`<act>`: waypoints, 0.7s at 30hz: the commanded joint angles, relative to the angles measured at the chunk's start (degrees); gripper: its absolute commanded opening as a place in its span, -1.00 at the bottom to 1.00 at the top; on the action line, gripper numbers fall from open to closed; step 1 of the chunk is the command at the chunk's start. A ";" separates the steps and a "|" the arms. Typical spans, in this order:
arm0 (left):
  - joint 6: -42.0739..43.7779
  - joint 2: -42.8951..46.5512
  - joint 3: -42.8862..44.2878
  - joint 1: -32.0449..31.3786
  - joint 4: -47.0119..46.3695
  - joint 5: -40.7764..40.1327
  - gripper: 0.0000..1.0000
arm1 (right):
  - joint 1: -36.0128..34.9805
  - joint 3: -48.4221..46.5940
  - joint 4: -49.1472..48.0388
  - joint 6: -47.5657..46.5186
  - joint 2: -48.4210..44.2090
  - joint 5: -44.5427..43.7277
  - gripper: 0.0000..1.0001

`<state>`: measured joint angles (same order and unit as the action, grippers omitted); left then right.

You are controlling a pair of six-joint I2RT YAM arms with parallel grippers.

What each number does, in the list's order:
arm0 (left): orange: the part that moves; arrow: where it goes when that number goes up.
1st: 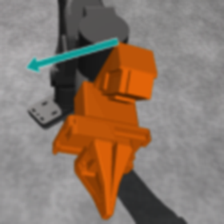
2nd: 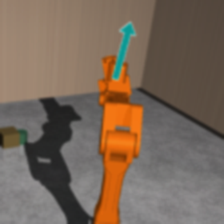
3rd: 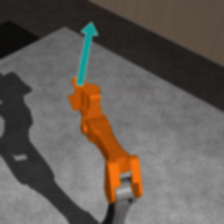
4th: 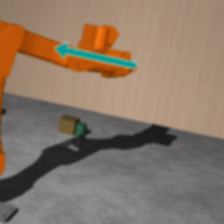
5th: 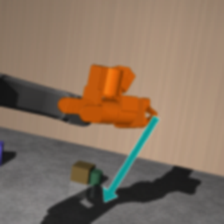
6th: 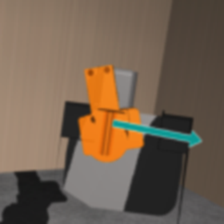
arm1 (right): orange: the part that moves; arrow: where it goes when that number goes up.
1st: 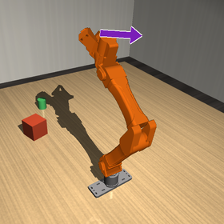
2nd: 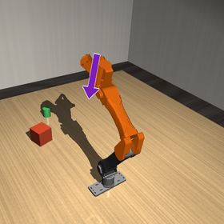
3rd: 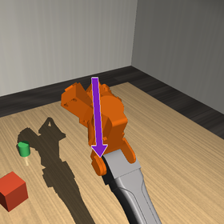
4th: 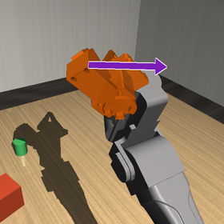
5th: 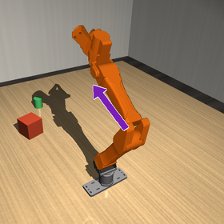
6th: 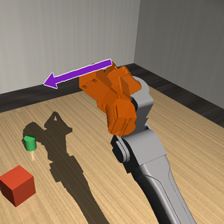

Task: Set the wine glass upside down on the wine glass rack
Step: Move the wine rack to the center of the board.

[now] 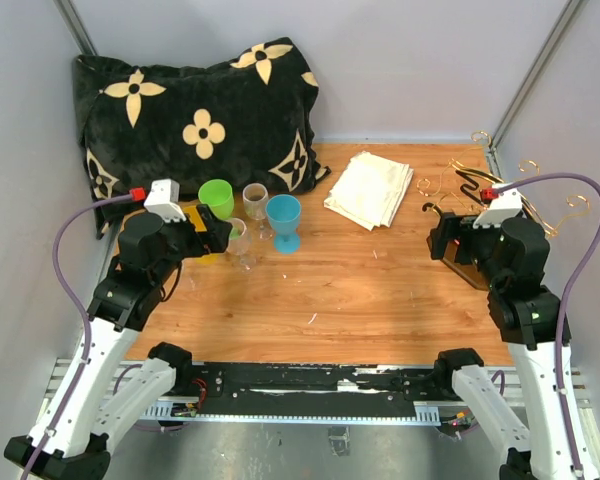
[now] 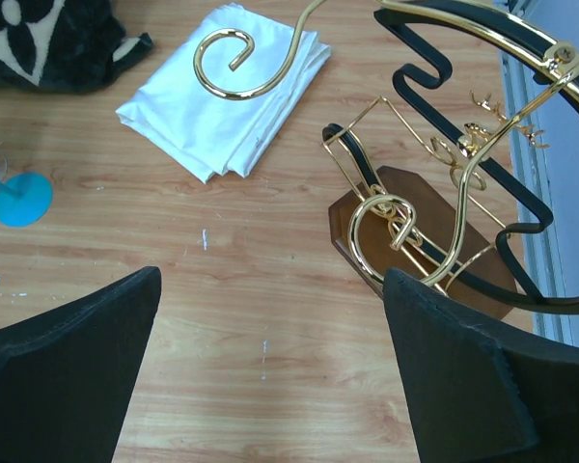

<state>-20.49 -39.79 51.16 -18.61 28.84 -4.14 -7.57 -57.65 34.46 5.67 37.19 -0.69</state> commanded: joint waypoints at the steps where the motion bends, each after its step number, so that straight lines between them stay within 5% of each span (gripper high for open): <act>1: 2.45 1.10 2.57 0.81 -0.77 0.34 0.99 | 1.34 -2.93 3.02 1.06 1.81 -1.65 0.97; 13: 4.97 1.99 2.86 1.09 -0.28 -2.75 0.99 | 1.83 -16.59 11.72 3.88 14.75 -4.59 0.97; 21: 6.28 1.38 2.72 1.19 1.44 -7.02 0.99 | 1.96 -26.96 16.55 7.89 25.39 -14.03 0.97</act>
<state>-15.99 -38.28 52.73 -18.06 29.56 -8.38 -6.61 -81.21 47.05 9.52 60.20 -7.73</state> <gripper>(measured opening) 0.994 0.984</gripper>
